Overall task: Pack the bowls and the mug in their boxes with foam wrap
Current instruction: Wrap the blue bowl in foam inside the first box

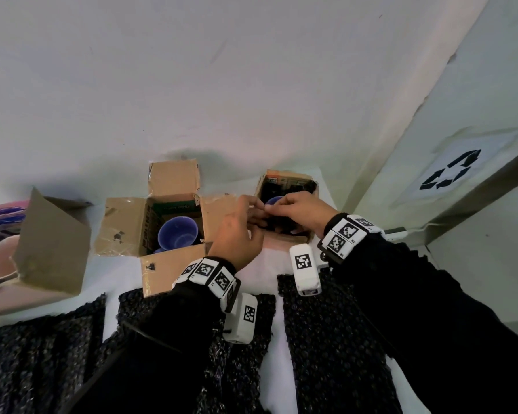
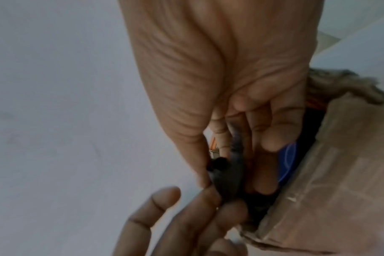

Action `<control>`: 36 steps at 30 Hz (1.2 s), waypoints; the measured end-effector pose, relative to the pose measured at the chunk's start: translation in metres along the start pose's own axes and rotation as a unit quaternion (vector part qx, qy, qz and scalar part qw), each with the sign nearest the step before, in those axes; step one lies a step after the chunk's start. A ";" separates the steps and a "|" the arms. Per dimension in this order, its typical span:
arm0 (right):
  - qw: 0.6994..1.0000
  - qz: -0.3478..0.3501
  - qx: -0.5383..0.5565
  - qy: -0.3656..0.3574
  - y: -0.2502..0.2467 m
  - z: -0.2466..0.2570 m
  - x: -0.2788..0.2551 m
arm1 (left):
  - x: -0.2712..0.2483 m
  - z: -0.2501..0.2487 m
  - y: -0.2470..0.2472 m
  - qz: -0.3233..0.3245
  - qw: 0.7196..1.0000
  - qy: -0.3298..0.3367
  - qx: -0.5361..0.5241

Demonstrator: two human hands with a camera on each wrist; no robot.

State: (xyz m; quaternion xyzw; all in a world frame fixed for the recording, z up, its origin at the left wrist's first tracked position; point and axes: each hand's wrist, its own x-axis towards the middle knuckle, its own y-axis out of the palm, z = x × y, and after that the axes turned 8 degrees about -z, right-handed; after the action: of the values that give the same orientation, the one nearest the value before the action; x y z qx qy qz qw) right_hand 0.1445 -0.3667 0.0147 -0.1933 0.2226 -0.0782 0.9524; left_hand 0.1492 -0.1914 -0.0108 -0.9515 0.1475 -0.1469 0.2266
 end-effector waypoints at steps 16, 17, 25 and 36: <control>0.899 -0.006 -0.353 -0.258 0.011 -0.030 -0.011 | 0.026 0.032 -0.014 0.101 0.814 0.305 0.483; 0.891 0.000 -0.374 -0.259 0.013 -0.031 -0.012 | 0.026 0.033 -0.012 0.089 0.812 0.309 0.488; 0.849 -0.050 -0.440 -0.287 0.020 -0.037 -0.021 | 0.025 0.029 -0.008 0.101 0.796 0.271 0.532; 0.853 -0.061 -0.442 -0.270 0.020 -0.043 -0.019 | 0.032 0.036 -0.006 0.112 0.791 0.360 0.483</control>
State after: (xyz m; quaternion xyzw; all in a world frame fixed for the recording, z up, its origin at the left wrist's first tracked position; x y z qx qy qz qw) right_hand 0.1090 -0.3580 -0.0219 -0.6203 -0.0446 0.0261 0.7827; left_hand 0.1926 -0.1832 -0.0321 -0.5736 0.2341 -0.5040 0.6018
